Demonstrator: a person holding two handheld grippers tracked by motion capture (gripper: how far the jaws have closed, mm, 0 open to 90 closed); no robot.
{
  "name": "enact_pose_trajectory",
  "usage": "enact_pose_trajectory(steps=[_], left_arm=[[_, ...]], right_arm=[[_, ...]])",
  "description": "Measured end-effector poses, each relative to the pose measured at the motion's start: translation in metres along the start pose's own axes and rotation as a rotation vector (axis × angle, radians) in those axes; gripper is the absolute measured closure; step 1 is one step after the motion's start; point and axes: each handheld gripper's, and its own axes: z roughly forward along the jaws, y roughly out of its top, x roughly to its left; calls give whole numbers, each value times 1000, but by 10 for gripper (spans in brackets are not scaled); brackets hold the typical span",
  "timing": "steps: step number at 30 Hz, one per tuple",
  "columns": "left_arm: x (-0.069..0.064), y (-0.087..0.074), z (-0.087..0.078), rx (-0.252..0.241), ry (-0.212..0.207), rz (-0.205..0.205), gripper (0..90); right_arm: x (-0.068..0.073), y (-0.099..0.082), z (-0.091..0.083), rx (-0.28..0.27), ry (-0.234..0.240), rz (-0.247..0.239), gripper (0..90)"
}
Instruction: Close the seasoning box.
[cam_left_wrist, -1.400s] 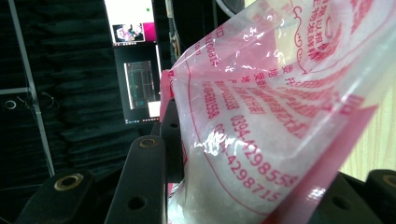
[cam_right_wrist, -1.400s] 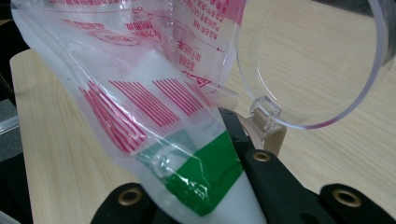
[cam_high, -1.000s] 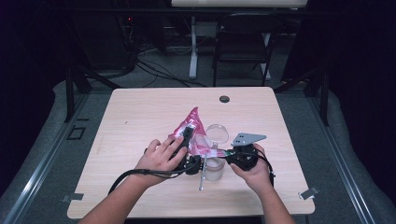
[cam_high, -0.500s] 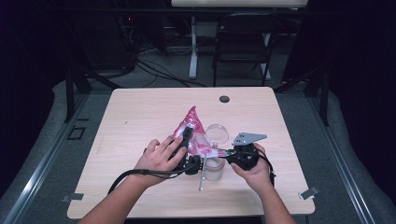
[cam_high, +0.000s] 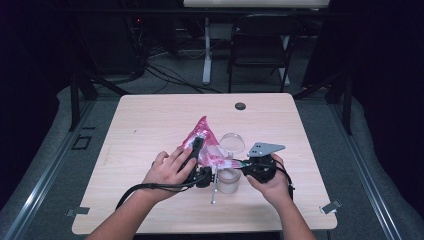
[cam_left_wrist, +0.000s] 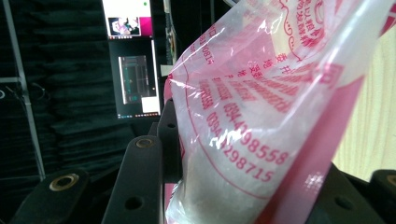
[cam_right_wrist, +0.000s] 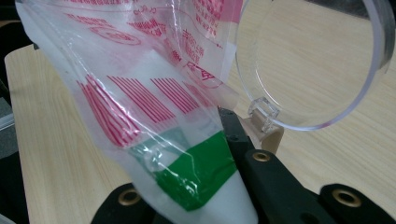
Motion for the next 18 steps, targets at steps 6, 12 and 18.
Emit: enact_pose_trajectory(steps=[6,12,18], left_arm=[[-3,3,0,5,-13,2,654],[-4,2,0,2,-10,-8,656],[-6,0,1,4,-22,-23,653]], right_arm=[[0,1,-2,-12,-2,4,900],[0,1,-2,-17,0,6,900],[1,2,-2,-25,-7,6,900]])
